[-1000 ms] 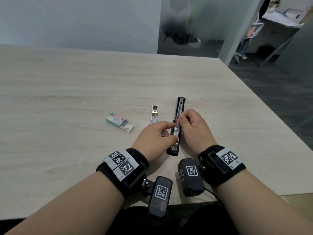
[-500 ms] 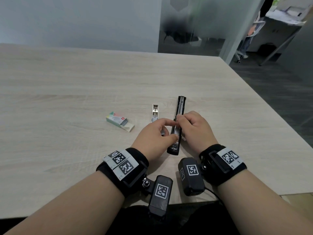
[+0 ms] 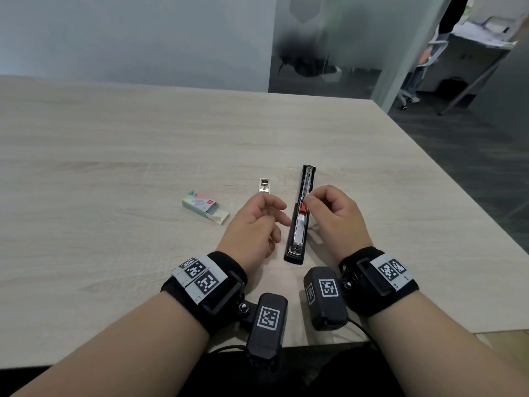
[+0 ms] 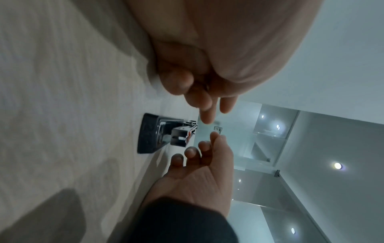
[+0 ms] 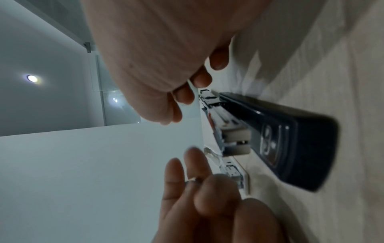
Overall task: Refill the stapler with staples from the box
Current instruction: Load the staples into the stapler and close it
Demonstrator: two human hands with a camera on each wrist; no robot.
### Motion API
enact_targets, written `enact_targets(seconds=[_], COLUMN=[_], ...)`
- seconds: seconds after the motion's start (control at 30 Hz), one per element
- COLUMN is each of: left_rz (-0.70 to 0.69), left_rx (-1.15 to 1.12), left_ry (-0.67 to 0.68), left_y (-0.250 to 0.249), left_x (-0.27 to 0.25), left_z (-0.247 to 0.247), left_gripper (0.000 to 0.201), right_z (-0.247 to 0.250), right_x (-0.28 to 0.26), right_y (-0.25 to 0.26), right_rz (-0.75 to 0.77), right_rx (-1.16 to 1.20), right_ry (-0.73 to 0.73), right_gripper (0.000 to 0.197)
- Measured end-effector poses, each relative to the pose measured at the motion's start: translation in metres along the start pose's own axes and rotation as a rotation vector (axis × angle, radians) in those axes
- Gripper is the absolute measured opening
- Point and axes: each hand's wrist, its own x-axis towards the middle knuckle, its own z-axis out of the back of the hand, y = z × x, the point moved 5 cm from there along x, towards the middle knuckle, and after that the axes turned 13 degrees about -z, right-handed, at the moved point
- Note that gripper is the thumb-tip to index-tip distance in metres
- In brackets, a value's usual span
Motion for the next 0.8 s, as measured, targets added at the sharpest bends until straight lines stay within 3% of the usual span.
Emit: enact_targets(seconds=[0.2, 0.37, 0.57, 0.8], left_rz=[0.016, 0.023, 0.022, 0.03], left_rx=[-0.148, -0.147, -0.106, -0.101], left_ry=[0.04, 0.056, 0.123, 0.139], left_y=[-0.006, -0.004, -0.002, -0.002], left_x=[0.0, 0.001, 0.003, 0.002], left_z=[0.001, 0.002, 0.004, 0.001], left_gripper=[0.012, 0.007, 0.013, 0.027], right_z=[-0.007, -0.014, -0.014, -0.017], right_x=[-0.012, -0.022, -0.024, -0.022], right_y=[0.009, 0.02, 0.026, 0.02], right_rz=[0.231, 0.369, 0.432, 0.324], right_rx=[-0.083, -0.173, -0.16, -0.172], right_ry=[0.037, 0.048, 0.076, 0.139], right_gripper=[0.009, 0.024, 0.026, 0.014])
